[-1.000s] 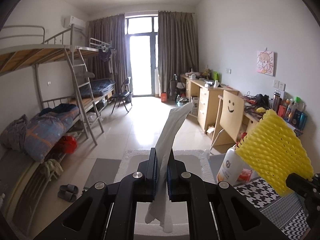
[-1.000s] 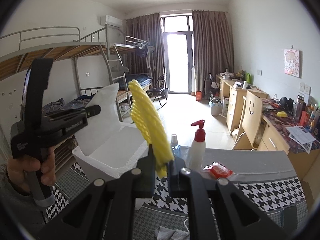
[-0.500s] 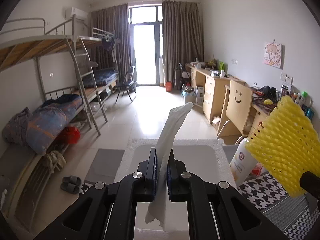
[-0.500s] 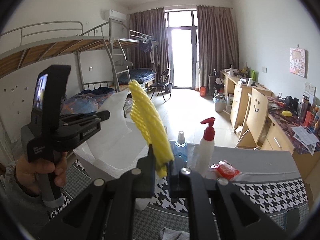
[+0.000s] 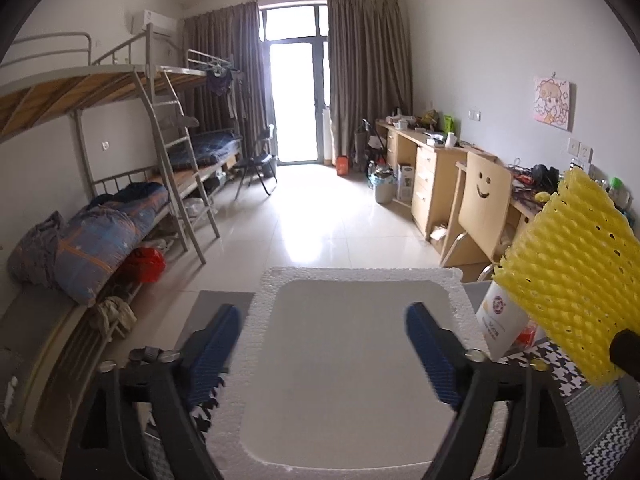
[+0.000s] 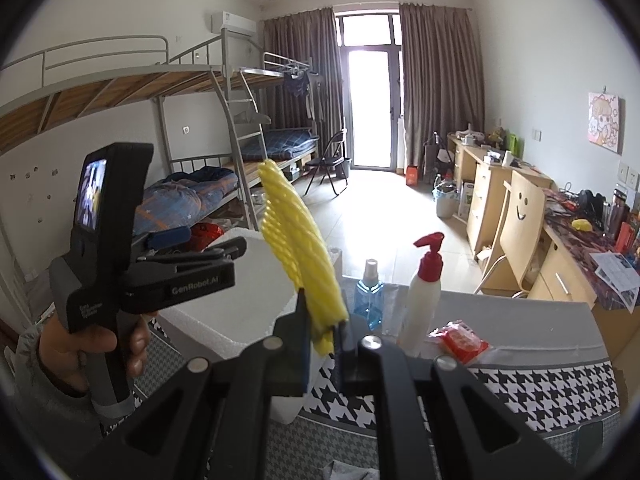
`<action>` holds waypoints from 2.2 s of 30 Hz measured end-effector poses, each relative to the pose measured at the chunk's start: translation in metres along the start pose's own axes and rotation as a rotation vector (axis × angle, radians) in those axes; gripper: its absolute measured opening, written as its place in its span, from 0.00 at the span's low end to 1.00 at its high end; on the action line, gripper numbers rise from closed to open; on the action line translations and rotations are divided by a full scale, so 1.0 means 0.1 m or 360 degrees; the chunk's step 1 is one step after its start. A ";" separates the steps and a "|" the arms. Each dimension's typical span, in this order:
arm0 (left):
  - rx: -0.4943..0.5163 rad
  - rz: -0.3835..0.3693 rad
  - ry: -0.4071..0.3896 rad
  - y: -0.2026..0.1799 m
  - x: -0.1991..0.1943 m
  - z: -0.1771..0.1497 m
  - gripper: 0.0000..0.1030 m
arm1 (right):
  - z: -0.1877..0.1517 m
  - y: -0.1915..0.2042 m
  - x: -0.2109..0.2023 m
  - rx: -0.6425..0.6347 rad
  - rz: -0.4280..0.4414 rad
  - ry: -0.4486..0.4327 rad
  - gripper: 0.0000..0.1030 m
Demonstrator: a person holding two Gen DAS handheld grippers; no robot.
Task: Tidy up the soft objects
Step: 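Lower the yellow mesh sleeve into the foam box and open the right tool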
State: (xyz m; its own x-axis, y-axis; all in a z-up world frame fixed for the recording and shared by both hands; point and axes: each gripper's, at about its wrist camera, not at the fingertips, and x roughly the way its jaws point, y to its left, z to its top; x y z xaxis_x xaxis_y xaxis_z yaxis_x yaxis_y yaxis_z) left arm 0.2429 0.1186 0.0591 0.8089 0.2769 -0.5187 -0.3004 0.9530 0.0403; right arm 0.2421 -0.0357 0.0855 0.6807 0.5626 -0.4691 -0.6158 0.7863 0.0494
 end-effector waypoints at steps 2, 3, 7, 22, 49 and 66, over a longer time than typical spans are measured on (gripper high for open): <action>-0.0017 0.0044 -0.0030 0.04 -0.04 -0.01 0.94 | 0.01 0.01 0.01 -0.0001 0.0001 0.0001 0.12; -0.0025 0.0053 -0.0034 0.06 -0.05 -0.01 0.94 | 0.02 0.01 0.01 0.0004 0.0003 0.0002 0.12; -0.0020 0.0101 -0.0048 0.13 -0.07 0.01 0.94 | 0.03 0.02 0.06 0.0008 0.0013 0.0014 0.12; 0.0014 0.0324 -0.0133 0.54 -0.20 0.11 0.94 | 0.15 0.12 0.13 -0.0044 0.0060 0.0017 0.12; -0.0206 0.0153 -0.0246 0.75 -0.72 -0.46 0.97 | 0.18 0.34 0.71 -0.0061 0.0199 0.0211 0.12; -0.0187 0.0116 -0.0258 0.67 -0.80 -0.72 0.99 | 0.11 0.36 0.93 -0.0063 0.0185 0.0269 0.66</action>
State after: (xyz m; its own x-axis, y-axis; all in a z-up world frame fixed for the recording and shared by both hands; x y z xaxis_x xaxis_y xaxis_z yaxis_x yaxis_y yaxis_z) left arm 0.1217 0.1516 0.0412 0.8508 0.3695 -0.3736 -0.4100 0.9115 -0.0321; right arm 0.2876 0.0477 0.0534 0.5300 0.5958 -0.6035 -0.7037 0.7061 0.0791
